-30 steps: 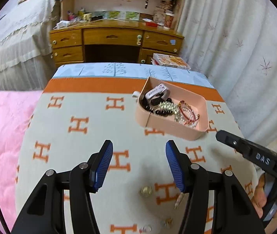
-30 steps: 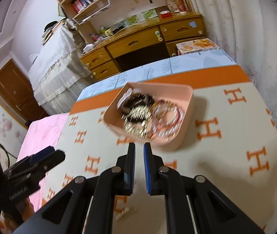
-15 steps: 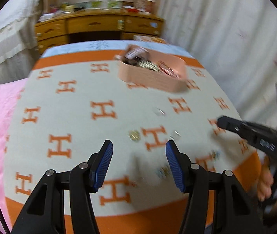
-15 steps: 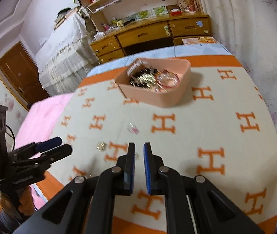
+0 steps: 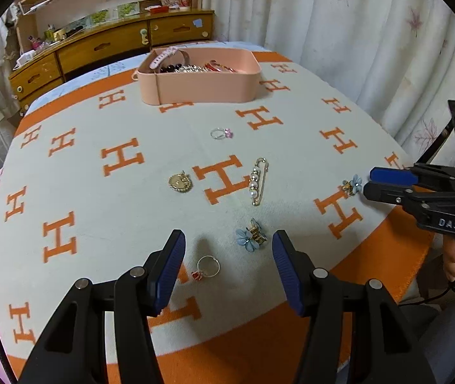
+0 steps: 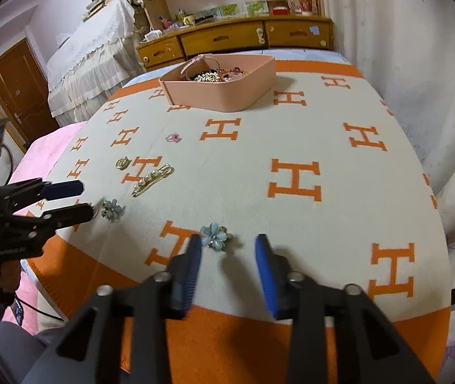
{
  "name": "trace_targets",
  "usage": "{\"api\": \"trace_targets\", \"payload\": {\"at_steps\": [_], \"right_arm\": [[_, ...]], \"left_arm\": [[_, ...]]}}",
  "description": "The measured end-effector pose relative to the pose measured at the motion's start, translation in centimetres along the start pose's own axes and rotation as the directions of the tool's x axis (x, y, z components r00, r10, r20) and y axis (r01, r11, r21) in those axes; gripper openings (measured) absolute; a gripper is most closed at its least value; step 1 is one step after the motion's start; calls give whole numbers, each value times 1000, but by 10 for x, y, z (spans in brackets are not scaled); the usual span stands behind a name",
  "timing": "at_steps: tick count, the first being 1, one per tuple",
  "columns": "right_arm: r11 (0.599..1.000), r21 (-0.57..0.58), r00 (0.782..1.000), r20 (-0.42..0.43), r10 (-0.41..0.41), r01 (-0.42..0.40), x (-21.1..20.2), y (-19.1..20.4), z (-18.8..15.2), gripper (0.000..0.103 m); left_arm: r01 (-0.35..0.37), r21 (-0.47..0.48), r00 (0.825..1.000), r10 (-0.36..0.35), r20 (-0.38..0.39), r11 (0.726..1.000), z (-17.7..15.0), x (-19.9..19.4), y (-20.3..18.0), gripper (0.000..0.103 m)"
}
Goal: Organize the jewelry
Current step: 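Grasp a blue flower brooch with the left tool while the right tool grasps the other blue flower brooch, then carry both blue brooches into the pink tray and open both tools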
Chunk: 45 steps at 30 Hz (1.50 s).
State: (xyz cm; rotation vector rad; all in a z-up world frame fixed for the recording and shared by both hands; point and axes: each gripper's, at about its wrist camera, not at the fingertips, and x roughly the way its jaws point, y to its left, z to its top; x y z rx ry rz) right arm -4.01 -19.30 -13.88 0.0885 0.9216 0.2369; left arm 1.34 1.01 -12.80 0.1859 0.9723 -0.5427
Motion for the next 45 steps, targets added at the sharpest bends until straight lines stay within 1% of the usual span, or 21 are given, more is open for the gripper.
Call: {"api": "trace_targets", "payload": {"at_steps": [5, 10, 12, 14, 15, 16, 17, 19, 20, 21, 23, 32, 34, 38, 41, 45], "right_arm": [[998, -50, 999, -14, -34, 34, 9, 6, -3, 37], [993, -99, 998, 12, -64, 64, 13, 16, -3, 37], [986, -136, 996, 23, -91, 93, 15, 22, -4, 37], [979, -166, 993, 37, -116, 121, 17, 27, -5, 33], [978, -176, 993, 42, -109, 115, 17, 29, -5, 24], [979, -176, 994, 41, -102, 107, 17, 30, -5, 20], [980, -169, 994, 42, -101, 107, 16, 30, -5, 20], [983, -152, 994, 45, -95, 101, 16, 28, -5, 20], [985, -141, 995, 46, -92, 97, 16, 27, -4, 20], [987, -133, 995, 46, -87, 93, 16, 26, -4, 20], [989, -124, 996, 45, -80, 85, 16, 24, -4, 20], [989, -127, 997, 44, -67, 72, 16, 23, -3, 20], [990, -126, 997, 45, -62, 68, 16, 23, -4, 20], [993, -108, 998, 45, -47, 52, 16, 20, -3, 20], [995, -89, 999, 41, -33, 37, 16, 18, -1, 20], [997, -70, 999, 32, -10, 12, 17, 17, 4, 20]], "left_arm": [[-28, 36, 999, 28, -14, 999, 0, 14, -4, 55], [-15, 66, 1000, 16, -17, 998, 1, 17, -7, 55], [-21, 88, 1000, 22, -17, 996, 0, 17, -9, 55], [-25, 106, 999, 27, -19, 994, -1, 18, -11, 55], [-26, 112, 999, 29, -20, 993, -1, 19, -11, 55], [-28, 118, 999, 31, -19, 993, -1, 19, -11, 55], [-30, 125, 999, 32, -19, 992, 0, 19, -11, 55], [-32, 136, 999, 34, -14, 990, 0, 19, -11, 47], [-29, 139, 999, 31, -16, 990, 1, 20, -11, 40], [-24, 139, 999, 27, -20, 990, 1, 21, -11, 37], [-14, 138, 1000, 17, -18, 990, 2, 22, -11, 35], [-32, 155, 999, 34, -5, 987, 6, 25, -16, 34], [-31, 161, 999, 33, -5, 986, 6, 26, -18, 22], [-57, 166, 998, 59, -4, 984, 7, 25, -23, 22], [-61, 143, 998, 63, -12, 988, 9, 23, -23, 22], [-81, 114, 997, 79, 16, 990, 19, 10, -20, 22]]}}
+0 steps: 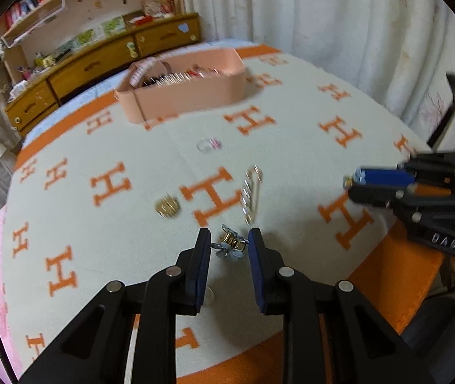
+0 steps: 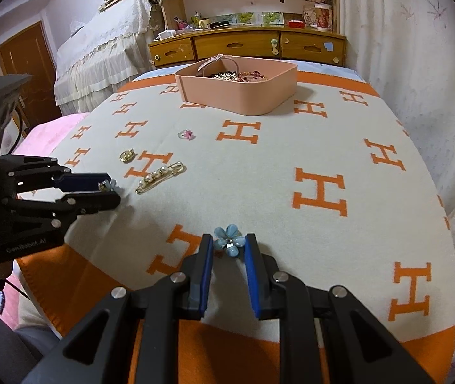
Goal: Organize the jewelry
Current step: 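Carry both blue brooches into the pink tray and open both tools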
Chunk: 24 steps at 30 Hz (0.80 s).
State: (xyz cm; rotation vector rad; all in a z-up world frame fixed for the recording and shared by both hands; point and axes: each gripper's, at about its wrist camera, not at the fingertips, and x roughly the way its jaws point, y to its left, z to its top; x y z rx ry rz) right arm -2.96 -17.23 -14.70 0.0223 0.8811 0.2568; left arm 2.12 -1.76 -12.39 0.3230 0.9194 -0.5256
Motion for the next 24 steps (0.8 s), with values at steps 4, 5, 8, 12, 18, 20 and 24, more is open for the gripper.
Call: {"api": "trace_targets", "payload": {"at_steps": [4, 5, 8, 12, 18, 20, 24], "right_arm": [[999, 16, 1000, 12, 29, -29, -1, 0, 13, 20], [999, 17, 999, 21, 39, -39, -3, 0, 17, 20], [998, 0, 997, 60, 55, -55, -10, 4, 34, 20], [997, -47, 989, 135, 64, -58, -24, 10, 64, 20], [996, -64, 966, 248, 72, -58, -43, 5, 119, 20], [997, -54, 955, 289, 74, -61, -48, 2, 139, 20], [998, -33, 931, 359, 63, -55, -51, -6, 179, 20]], "left_arm": [[-22, -58, 1000, 23, 19, 998, 18, -14, 12, 22], [-20, -78, 1000, 22, 23, 997, 23, -17, 16, 22], [-25, -120, 999, 30, 38, 992, 40, -24, 28, 22], [-47, -138, 996, 58, 73, 989, 65, -36, 37, 22], [-69, -165, 986, 92, 141, 984, 114, -51, 50, 22], [-68, -182, 983, 98, 158, 981, 134, -53, 54, 22], [-89, -207, 973, 130, 190, 974, 168, -52, 58, 22]]}}
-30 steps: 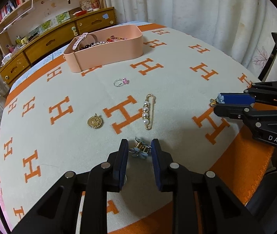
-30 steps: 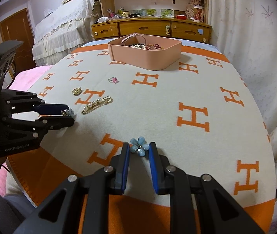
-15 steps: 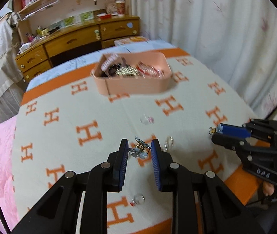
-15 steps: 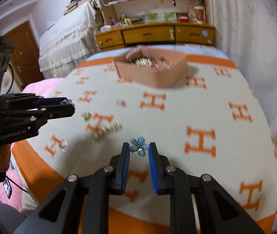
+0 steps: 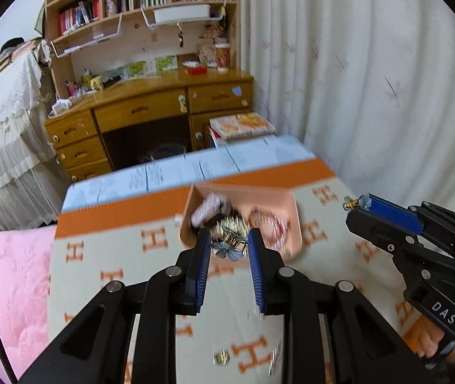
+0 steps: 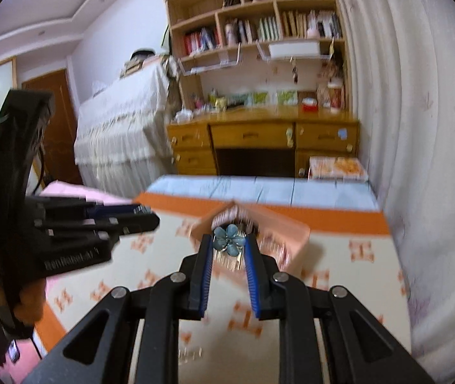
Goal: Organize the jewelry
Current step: 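Carry both blue brooches into the pink tray and open both tools, then move both open tools back over the remaining jewelry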
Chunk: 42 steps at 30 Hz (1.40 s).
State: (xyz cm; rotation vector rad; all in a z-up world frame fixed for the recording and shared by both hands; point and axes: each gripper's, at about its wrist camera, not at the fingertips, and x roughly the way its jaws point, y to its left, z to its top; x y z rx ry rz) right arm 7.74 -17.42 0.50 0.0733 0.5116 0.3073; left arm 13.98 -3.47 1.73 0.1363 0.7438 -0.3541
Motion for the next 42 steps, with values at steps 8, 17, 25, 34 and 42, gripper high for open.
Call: {"api": "trace_targets", "payload": {"at_steps": [8, 17, 25, 34, 42], "right_arm": [[997, 40, 994, -91, -61, 65, 67, -16, 14, 20], [992, 29, 965, -239, -108, 119, 125, -29, -20, 20], [990, -11, 959, -250, -137, 138, 124, -26, -29, 22], [993, 28, 967, -234, -106, 115, 87, -14, -35, 22], [995, 51, 978, -196, -70, 82, 35, 6, -45, 22]], "left_arm": [[-43, -65, 999, 42, -31, 997, 21, 61, 4, 22], [-77, -83, 989, 65, -135, 994, -2, 127, 11, 22], [-112, -100, 990, 102, -100, 989, -8, 112, 22, 73], [-153, -101, 988, 149, -46, 983, -22, 58, 23, 80], [-170, -120, 985, 169, -14, 978, -42, 1, 21, 81]]}}
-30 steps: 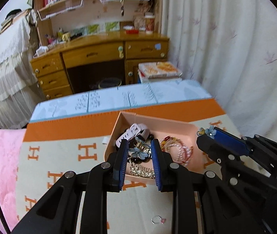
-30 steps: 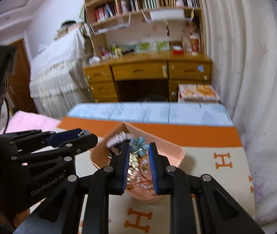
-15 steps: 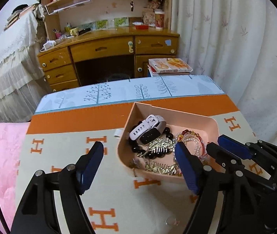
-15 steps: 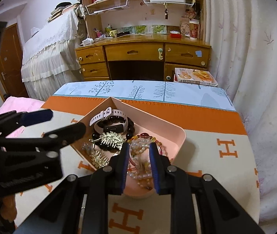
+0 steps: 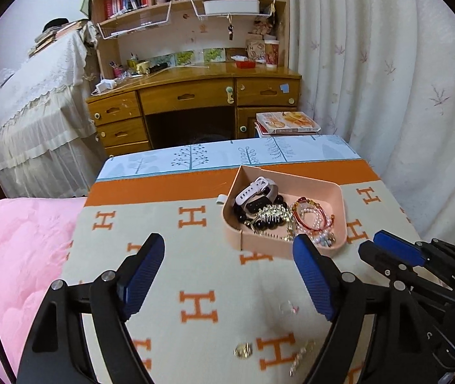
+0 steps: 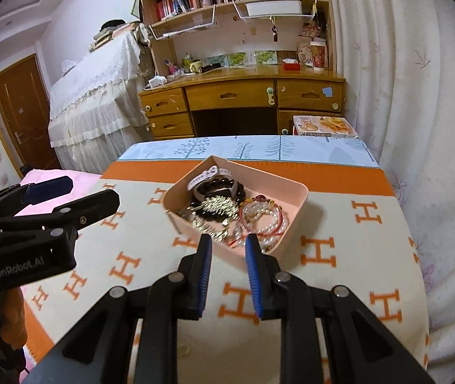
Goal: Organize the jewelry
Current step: 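Move both open tools back over the remaining jewelry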
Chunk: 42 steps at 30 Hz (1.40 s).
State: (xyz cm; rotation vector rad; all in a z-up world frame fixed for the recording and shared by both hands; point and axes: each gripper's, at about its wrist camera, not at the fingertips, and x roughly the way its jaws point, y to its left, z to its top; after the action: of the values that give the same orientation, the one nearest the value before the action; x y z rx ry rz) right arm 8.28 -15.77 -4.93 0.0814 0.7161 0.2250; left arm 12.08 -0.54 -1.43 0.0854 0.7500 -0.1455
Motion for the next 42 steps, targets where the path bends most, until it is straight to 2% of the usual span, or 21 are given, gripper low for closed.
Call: {"api": "trace_targets", "payload": {"at_steps": [4, 9, 14, 16, 18, 19, 21, 26, 33, 36, 42], "right_arm": [[1000, 6, 1000, 28, 11, -11, -25, 9, -12, 22], [999, 0, 998, 59, 34, -34, -52, 24, -26, 22], [999, -16, 996, 74, 51, -50, -67, 38, -40, 22], [998, -25, 996, 74, 51, -49, -70, 43, -46, 22], [998, -27, 996, 64, 56, -55, -69, 46, -51, 26], [998, -29, 997, 55, 56, -55, -68, 47, -55, 34], [998, -33, 998, 41, 48, -46, -65, 49, -63, 38], [998, -53, 1000, -15, 18, -18, -52, 48, -84, 38], [998, -18, 989, -137, 56, -59, -21, 44, -107, 38], [997, -6, 980, -183, 74, -76, -5, 48, -112, 38], [999, 15, 965, -260, 37, -34, 28, 54, -115, 38]], "left_arm": [[14, -17, 1000, -14, 26, 1000, -13, -28, 6, 83], [-3, -5, 998, 3, 57, 1000, -33, -57, 11, 87], [-23, 15, 998, 22, 55, 1000, -51, -68, 14, 87], [-6, 11, 999, 6, 47, 1000, -59, -71, 20, 87], [21, 0, 999, -21, 35, 1000, -66, -70, 26, 95], [35, -9, 999, -34, 28, 999, -72, -69, 30, 97], [42, -17, 999, -42, 18, 999, -82, -67, 37, 99], [14, -7, 998, -14, -61, 1000, -108, -50, 50, 99], [12, -6, 987, -13, -157, 1000, -136, -26, 56, 99], [27, -8, 984, -28, -174, 1000, -139, -20, 54, 99], [44, 1, 984, -43, -172, 999, -139, -17, 51, 99]]}}
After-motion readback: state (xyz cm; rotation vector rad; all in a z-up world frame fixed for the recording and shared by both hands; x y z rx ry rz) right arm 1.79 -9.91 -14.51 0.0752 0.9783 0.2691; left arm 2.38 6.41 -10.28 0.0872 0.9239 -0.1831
